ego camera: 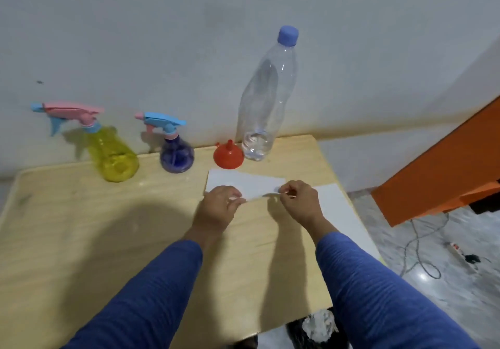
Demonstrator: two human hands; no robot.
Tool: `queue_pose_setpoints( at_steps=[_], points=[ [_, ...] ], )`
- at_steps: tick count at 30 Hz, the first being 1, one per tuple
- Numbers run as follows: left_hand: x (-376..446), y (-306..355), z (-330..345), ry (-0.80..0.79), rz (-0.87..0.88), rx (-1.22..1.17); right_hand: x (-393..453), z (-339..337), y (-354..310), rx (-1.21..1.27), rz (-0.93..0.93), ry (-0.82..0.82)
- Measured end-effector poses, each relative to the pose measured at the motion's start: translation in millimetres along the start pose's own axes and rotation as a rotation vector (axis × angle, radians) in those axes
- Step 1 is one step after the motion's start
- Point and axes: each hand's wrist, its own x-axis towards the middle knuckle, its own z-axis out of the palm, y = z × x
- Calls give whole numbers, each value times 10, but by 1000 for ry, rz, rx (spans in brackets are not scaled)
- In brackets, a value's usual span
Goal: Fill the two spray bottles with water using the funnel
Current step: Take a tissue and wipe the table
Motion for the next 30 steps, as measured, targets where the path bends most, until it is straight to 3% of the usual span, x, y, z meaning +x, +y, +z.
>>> queue_pose_setpoints(
  at_steps=[3,6,10,16,30],
  points=[
    [-78,-94,191,110,14,178,47,101,126,-182,-12,-84],
    [37,-62,277,172,-50,338,85,282,159,-271,-123,17],
    [209,-62,394,85,-126,372,147,584,127,-324,-247,-11],
    [264,-217,546,-132,-352,491,245,844,268,-484,-219,-146],
    [245,-317,301,-169,-367,578,232,1235,-75,-528,-246,-186]
  ],
)
